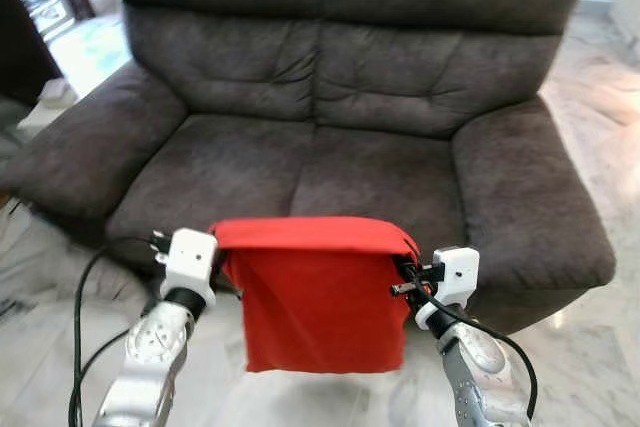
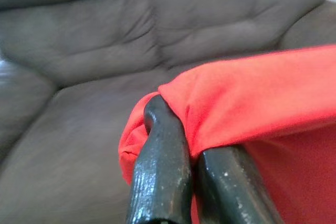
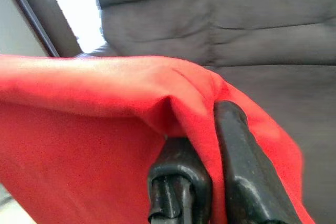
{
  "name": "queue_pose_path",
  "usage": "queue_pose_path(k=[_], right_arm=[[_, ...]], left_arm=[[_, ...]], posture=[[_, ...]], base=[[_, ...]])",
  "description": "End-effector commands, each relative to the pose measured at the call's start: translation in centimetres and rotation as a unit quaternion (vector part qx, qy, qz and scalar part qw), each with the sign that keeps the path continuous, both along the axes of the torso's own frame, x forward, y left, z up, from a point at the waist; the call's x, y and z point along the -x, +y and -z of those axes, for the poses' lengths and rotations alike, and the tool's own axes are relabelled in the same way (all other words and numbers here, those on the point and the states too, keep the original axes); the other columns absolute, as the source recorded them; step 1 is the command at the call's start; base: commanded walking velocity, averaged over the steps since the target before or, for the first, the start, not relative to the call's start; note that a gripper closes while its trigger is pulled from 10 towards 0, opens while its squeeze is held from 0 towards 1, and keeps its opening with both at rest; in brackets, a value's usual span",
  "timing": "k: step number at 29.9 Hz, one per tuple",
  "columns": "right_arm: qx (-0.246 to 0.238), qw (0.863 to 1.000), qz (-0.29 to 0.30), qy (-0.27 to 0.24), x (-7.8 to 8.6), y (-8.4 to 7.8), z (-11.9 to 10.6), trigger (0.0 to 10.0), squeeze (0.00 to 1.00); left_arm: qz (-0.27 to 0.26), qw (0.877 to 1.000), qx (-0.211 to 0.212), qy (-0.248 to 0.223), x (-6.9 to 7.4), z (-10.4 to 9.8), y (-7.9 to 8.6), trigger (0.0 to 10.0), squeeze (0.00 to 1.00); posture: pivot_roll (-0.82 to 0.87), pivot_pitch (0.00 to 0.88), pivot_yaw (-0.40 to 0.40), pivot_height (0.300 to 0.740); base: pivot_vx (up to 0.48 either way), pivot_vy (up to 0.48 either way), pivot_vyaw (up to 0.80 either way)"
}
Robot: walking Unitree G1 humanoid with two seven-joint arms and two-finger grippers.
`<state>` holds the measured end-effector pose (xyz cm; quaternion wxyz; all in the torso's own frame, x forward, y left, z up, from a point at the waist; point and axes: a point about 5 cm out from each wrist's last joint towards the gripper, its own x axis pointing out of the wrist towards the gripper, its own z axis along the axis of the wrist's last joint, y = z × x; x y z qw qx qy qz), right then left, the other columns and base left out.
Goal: Move the pillow to the sofa from floor
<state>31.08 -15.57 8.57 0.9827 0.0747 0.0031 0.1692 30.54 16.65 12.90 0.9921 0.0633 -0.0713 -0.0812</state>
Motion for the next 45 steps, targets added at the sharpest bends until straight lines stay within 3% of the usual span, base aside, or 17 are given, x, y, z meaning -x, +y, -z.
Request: queue_pose_path(k=[1,9,17,24,29,36,38,45], right_arm=[[-0.020,0.998,0.019,-0.050,-0.8,-0.4,-2.4,10.0,0.00],[-0.022,0.998,0.018,-0.057,-0.7,-0.2,-2.8,10.0,0.00],[-0.017,0.996,0.014,-0.084,-1.6,0.1,-4.5,10.0,0.00],[-0.015,0.989,-0.004,-0.144,-3.2,1.5,-8.5,10.0,0.00],[-0.011,0.983,0.006,-0.182,-4.1,1.2,-11.2,10.0,0.00],[0.029,0.977,0.075,-0.197,-5.1,-0.7,-12.6,10.0,0.00],[0.008,0.972,0.087,-0.219,-5.4,-1.3,-13.9,10.0,0.00],[-0.003,0.962,0.057,-0.266,-5.4,-0.3,-17.0,10.0,0.00]], left_arm=[[-0.023,1.000,-0.002,-0.015,0.2,-0.6,1.5,10.0,0.00],[-0.023,1.000,-0.005,-0.012,0.5,-0.6,1.8,10.0,0.00],[-0.026,0.999,0.010,-0.037,-0.2,-2.6,2.0,10.0,0.00],[-0.062,0.993,0.016,-0.101,-1.2,-7.1,4.1,10.0,0.00],[-0.055,0.991,0.001,-0.122,-1.3,-9.0,4.5,10.0,0.00],[-0.052,0.990,-0.005,-0.134,-1.3,-10.1,4.4,10.0,0.00],[-0.053,0.989,-0.003,-0.138,-1.0,-10.3,4.5,10.0,0.00],[-0.059,0.987,0.002,-0.147,-0.9,-11.2,5.0,10.0,0.00]], posture=[[0.07,0.116,0.020,0.740],[0.07,0.129,0.022,0.740],[0.07,0.131,0.026,0.740],[0.07,0.127,0.026,0.740],[0.07,0.125,0.027,0.740],[0.07,0.120,0.029,0.740],[0.07,0.119,0.031,0.740],[0.06,0.124,0.032,0.740]], base=[[0.315,0.000,-0.40],[0.317,0.000,-0.38],[0.325,0.000,0.00],[0.333,0.000,0.00],[0.337,0.000,0.00],[0.337,0.000,0.00],[0.337,0.000,0.00],[0.339,0.000,0.00]])
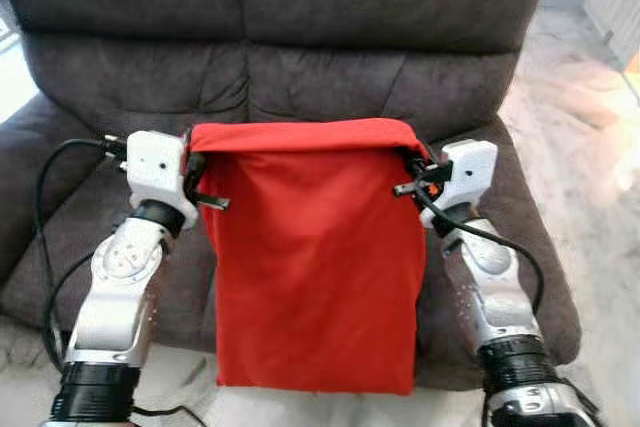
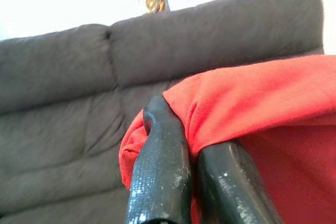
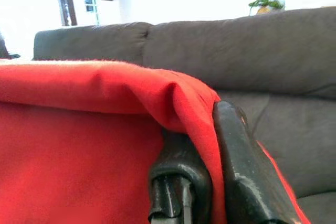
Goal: Move the pillow to the sofa from floor
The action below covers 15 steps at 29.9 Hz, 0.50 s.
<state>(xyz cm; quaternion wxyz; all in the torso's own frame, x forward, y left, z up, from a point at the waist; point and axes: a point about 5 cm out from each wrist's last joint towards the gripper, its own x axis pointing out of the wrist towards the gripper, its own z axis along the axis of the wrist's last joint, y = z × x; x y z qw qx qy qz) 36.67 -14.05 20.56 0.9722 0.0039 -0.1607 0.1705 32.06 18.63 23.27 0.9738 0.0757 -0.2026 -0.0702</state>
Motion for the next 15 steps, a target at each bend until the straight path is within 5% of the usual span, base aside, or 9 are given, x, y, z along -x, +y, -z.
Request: queue_pose_path(k=[1,15], right_arm=[[-0.052,0.992,0.033,-0.106,0.21,-1.68,-5.47,10.0,0.00],[-0.043,0.993,0.031,-0.107,0.05,-1.88,-5.50,10.0,0.00]], left_arm=[[-0.057,0.998,0.011,-0.016,0.57,-1.00,3.07,10.0,0.00],[-0.064,0.998,0.000,-0.023,0.47,-1.75,3.44,10.0,0.00]], posture=[[0.06,0.126,0.032,0.740],[0.06,0.134,0.032,0.740]], base=[[0.341,0.000,0.00],[0.342,0.000,0.00]])
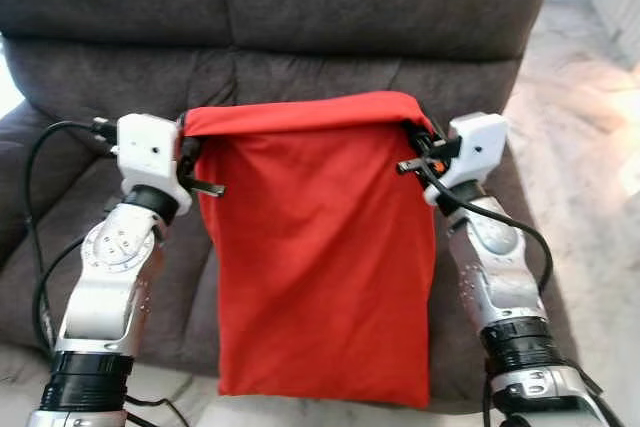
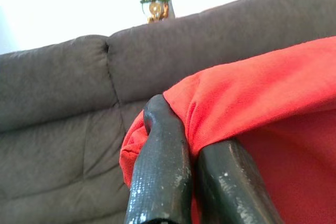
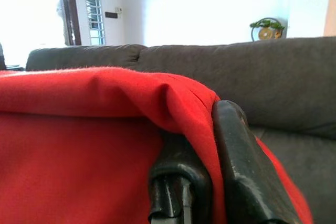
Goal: Move the pillow to the sofa from floor
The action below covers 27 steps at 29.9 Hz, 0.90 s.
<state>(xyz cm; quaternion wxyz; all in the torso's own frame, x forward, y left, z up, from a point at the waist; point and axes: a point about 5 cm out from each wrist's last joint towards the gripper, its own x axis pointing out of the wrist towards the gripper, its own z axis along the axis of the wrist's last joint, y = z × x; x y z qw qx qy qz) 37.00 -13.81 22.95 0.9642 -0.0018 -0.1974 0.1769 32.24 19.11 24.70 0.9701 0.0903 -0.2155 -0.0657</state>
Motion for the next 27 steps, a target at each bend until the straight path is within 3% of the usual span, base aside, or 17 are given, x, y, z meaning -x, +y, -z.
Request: queue_pose_path(k=[1,8,13,15,22,27], right_arm=[[-0.042,0.996,0.036,-0.063,0.4,-2.2,-2.7,10.0,0.00],[-0.036,0.998,0.034,-0.030,0.5,-2.3,-0.6,10.0,0.00],[-0.032,0.999,0.035,0.002,0.4,-2.5,1.2,10.0,0.00],[-0.032,0.998,0.046,0.018,0.3,-2.6,2.2,10.0,0.00],[-0.035,0.997,0.048,0.058,0.5,-2.6,4.6,10.0,0.00],[-0.031,0.992,0.062,0.107,0.9,-3.2,7.6,10.0,0.00]], left_arm=[[-0.057,0.998,0.012,-0.008,0.7,-0.3,3.0,10.0,0.00],[-0.053,0.998,0.005,0.015,0.7,0.5,2.9,10.0,0.00],[-0.036,0.998,-0.012,0.044,0.6,1.8,2.3,10.0,0.00],[-0.009,0.995,-0.040,0.085,0.5,3.8,1.4,10.0,0.00],[0.002,0.992,-0.040,0.117,0.7,6.0,0.2,10.0,0.00],[0.013,0.986,-0.057,0.157,0.7,8.1,-0.2,10.0,0.00]], posture=[[0.06,0.134,0.033,0.740],[0.07,0.138,0.032,0.740],[0.07,0.139,0.032,0.740],[0.08,0.136,0.033,0.740],[0.07,0.140,0.032,0.740],[0.07,0.140,0.031,0.740]], base=[[0.341,0.000,0.00],[0.313,0.000,0.00],[0.000,0.000,0.00],[0.000,0.000,0.00],[0.000,0.000,0.00],[0.000,0.000,0.00]])
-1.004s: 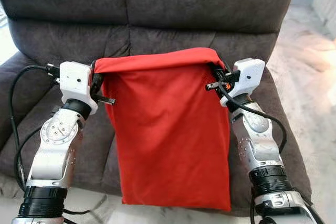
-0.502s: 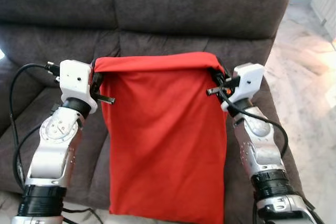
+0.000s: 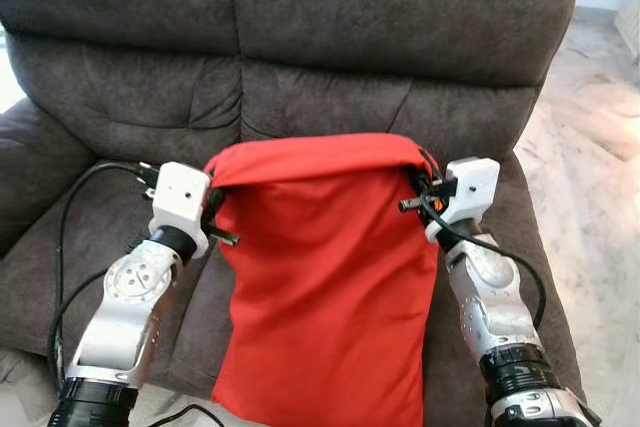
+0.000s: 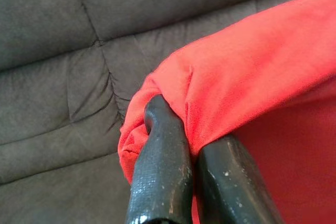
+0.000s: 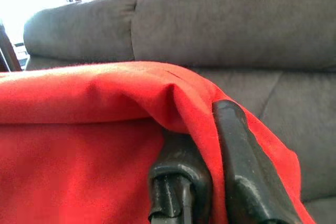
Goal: Move the pillow to the sofa from floor
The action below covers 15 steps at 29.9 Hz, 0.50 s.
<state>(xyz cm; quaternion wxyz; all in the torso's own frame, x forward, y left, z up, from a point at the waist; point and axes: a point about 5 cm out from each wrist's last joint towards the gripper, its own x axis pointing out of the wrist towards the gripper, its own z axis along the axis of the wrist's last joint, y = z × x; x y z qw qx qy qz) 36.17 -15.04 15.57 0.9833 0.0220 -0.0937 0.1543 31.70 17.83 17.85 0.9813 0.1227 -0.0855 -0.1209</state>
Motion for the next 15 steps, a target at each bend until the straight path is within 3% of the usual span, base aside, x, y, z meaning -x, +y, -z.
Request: queue_pose_path(k=[1,8,10,11,15], right_arm=[[-0.017,0.999,0.047,0.005,0.2,-2.0,0.6,10.0,0.00],[-0.028,0.997,0.070,-0.007,-0.1,-2.8,-0.1,10.0,0.00],[-0.034,0.995,0.077,-0.048,-0.9,-3.2,-2.4,10.0,0.00],[-0.034,0.995,0.077,-0.048,-0.9,-3.2,-2.4,10.0,0.00],[-0.057,0.989,0.080,-0.110,-1.8,-3.5,-6.2,10.0,0.00]], left_arm=[[-0.025,0.999,-0.011,0.027,0.2,1.5,1.1,10.0,0.00],[-0.036,0.999,-0.014,-0.005,-0.8,0.1,1.3,10.0,0.00],[-0.049,0.998,-0.015,-0.046,-2.0,-2.5,2.0,10.0,0.00],[-0.049,0.998,-0.015,-0.046,-2.0,-2.5,2.0,10.0,0.00],[-0.071,0.993,-0.013,-0.088,-3.2,-5.3,3.0,10.0,0.00]], posture=[[0.08,0.141,0.032,0.740],[0.08,0.142,0.034,0.740],[0.07,0.140,0.040,0.740],[0.07,0.140,0.040,0.740],[0.07,0.138,0.045,0.740]], base=[[0.000,0.000,0.00],[0.000,0.000,0.00],[0.000,0.000,0.00],[0.000,0.000,0.00],[0.000,0.000,0.00]])
